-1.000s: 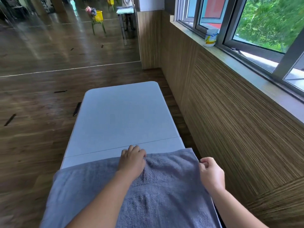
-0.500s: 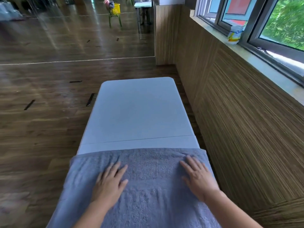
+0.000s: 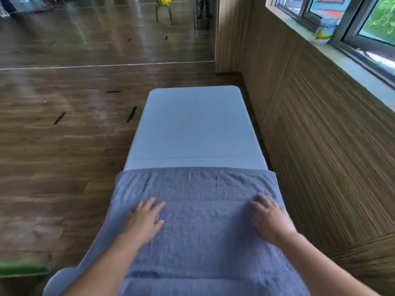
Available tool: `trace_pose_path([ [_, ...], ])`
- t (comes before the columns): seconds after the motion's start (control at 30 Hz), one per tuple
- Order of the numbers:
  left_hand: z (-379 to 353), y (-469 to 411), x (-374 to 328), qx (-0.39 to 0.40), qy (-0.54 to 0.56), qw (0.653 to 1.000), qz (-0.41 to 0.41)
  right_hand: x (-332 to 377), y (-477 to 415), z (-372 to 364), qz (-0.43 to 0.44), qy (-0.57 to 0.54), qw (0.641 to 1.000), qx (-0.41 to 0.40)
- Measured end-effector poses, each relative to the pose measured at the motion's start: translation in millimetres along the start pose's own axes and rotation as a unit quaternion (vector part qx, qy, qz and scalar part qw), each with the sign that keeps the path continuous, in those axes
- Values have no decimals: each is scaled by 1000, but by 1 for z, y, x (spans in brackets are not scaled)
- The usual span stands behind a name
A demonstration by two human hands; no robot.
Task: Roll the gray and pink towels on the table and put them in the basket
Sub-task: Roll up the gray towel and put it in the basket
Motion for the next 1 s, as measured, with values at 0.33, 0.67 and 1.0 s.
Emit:
trace_pose_path([
  [0.33, -38, 181, 29, -121, 85, 985, -91, 49, 166, -25, 269, -36, 962, 29],
  [0.67, -63, 199, 28, -186, -3, 980, -65, 46, 170, -47, 183, 8, 983, 6],
  [1.0, -38, 185, 38, -260, 37, 963, -53, 62, 160, -29, 126, -14, 989, -78],
])
Point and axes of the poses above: each hand's wrist, its own y-axis away from the middle knuckle, its own z-axis out of the back of the hand, x = y × z, the point moved 6 cm from there along -y, towards the middle knuckle, and after that the axes turned 15 degrees about -y, right-handed, at the moved point
